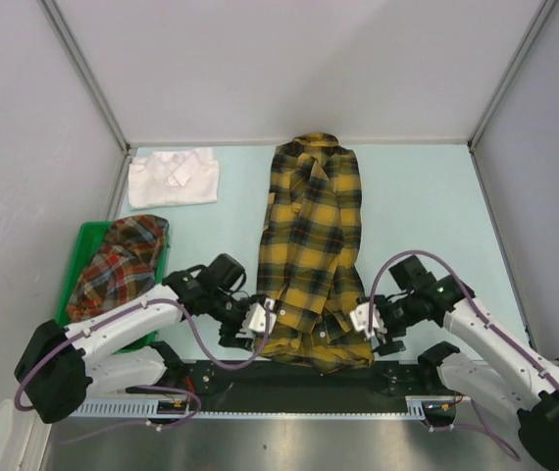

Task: Fold and stack the long sleeve shirts
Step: Fold the shirt

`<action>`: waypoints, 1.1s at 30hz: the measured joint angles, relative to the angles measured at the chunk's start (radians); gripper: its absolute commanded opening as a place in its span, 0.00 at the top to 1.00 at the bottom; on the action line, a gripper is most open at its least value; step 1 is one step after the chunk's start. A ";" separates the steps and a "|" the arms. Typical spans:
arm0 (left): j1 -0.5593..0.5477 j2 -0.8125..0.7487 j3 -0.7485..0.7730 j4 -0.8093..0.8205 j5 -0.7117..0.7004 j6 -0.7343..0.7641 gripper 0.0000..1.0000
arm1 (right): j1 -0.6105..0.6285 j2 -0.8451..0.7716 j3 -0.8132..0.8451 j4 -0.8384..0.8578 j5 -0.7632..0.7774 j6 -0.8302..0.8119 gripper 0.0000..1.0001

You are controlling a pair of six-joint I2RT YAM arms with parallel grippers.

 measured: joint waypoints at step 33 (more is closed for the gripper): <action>-0.379 -0.069 -0.192 0.328 -0.304 -0.011 1.00 | 0.541 -0.018 -0.219 0.382 0.278 0.363 1.00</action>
